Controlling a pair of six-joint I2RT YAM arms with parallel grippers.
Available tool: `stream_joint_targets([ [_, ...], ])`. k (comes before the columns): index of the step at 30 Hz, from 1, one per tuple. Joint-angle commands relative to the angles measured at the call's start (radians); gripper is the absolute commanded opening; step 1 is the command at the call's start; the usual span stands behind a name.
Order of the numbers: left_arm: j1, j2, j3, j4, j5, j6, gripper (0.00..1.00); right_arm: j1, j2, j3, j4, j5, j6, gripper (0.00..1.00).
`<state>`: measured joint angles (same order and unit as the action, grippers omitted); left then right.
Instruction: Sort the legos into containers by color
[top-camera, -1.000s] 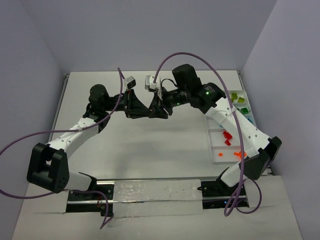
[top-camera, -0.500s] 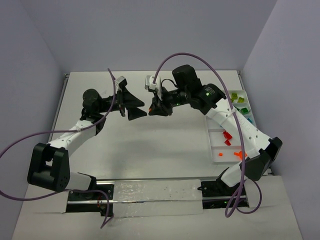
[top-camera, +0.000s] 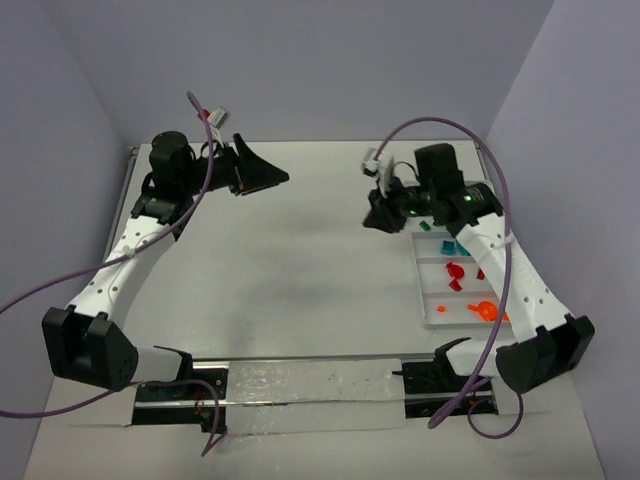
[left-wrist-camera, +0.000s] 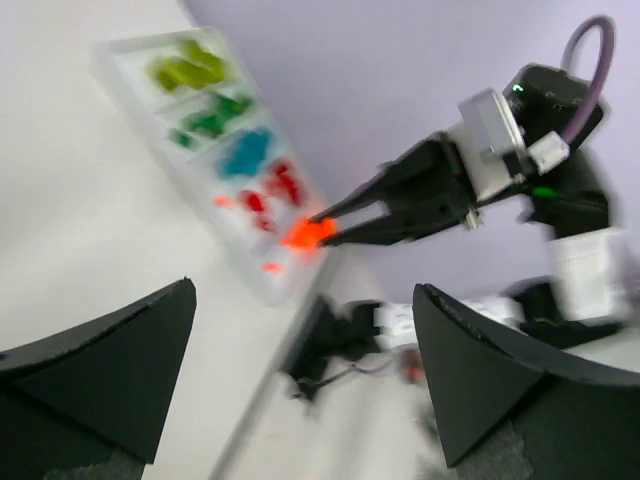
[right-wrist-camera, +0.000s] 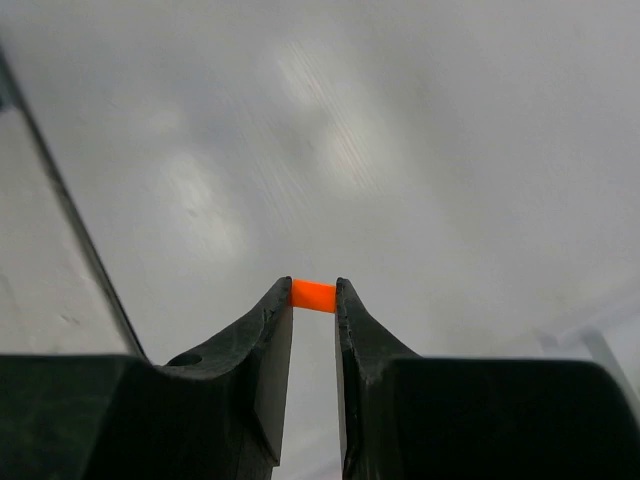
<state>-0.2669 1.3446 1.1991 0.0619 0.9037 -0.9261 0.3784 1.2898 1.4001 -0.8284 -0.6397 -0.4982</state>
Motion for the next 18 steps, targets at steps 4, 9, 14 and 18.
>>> stream_joint_targets([
  [4,-0.111,-0.060,-0.002,-0.551,-0.594,0.762,0.99,-0.267,-0.183,-0.354,-0.263,0.275,-0.289,0.00],
  [9,-0.124,0.050,0.097,-0.678,-0.638,0.828,0.99,-0.368,-0.179,-0.533,-0.292,0.383,-0.380,0.00],
  [14,-0.124,0.026,0.086,-0.658,-0.664,0.837,0.99,-0.446,-0.129,-0.579,-0.249,0.419,-0.401,0.00],
  [18,-0.125,0.009,0.069,-0.651,-0.670,0.833,0.99,-0.465,-0.076,-0.598,-0.210,0.436,-0.393,0.00],
])
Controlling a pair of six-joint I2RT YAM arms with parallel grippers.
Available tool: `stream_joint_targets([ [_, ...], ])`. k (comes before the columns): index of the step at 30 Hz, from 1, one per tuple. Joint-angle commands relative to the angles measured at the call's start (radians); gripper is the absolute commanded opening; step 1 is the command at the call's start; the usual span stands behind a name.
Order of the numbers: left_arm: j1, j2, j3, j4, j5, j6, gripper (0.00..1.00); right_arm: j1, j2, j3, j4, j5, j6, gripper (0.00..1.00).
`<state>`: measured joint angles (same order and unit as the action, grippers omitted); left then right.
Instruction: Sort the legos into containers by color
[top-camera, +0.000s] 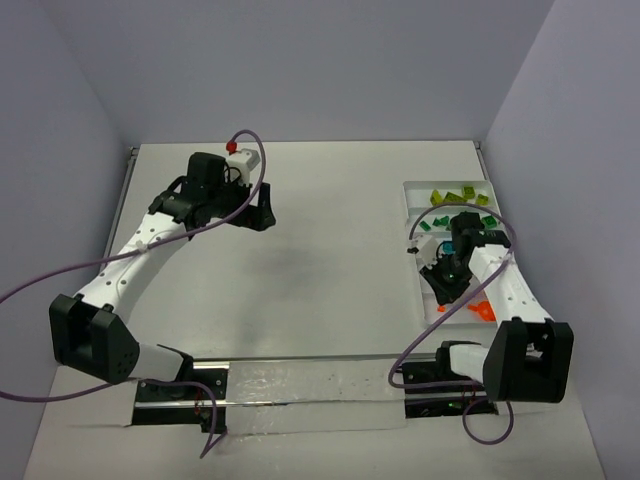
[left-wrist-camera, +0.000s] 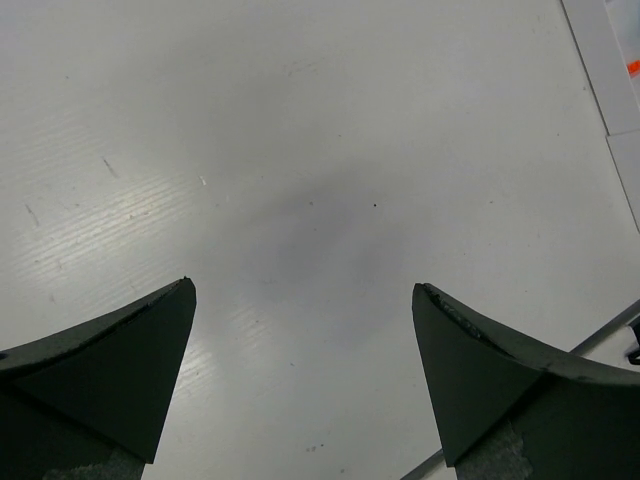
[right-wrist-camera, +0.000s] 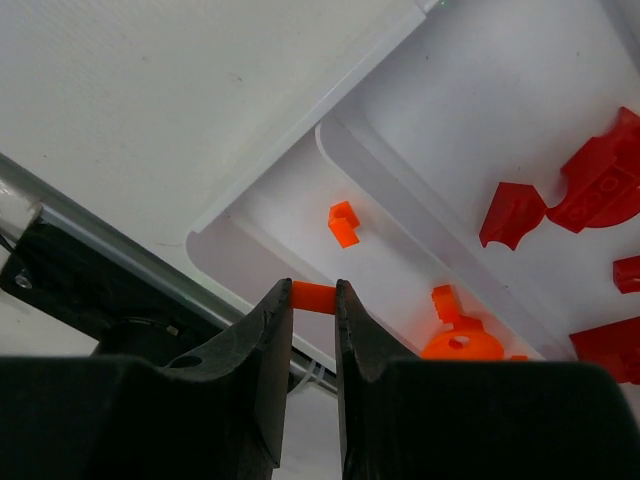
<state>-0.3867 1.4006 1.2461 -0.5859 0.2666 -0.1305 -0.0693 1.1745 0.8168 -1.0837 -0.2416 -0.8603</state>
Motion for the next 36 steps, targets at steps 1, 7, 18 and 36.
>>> stream_joint_targets([
  [1,-0.006,-0.043,0.026,-0.007,-0.035,0.039,0.99,-0.020,0.047,-0.016,0.047,0.036,-0.029,0.00],
  [7,-0.006,-0.042,0.023,-0.010,-0.052,0.052,0.99,-0.022,0.095,-0.033,0.049,0.047,-0.026,0.00],
  [18,-0.004,-0.035,0.024,-0.016,-0.056,0.049,0.99,-0.021,0.126,-0.029,-0.010,0.073,-0.024,0.68],
  [36,0.259,-0.099,-0.022,-0.013,0.085,0.037,0.99,0.516,0.337,0.623,0.162,0.060,0.493,1.00],
])
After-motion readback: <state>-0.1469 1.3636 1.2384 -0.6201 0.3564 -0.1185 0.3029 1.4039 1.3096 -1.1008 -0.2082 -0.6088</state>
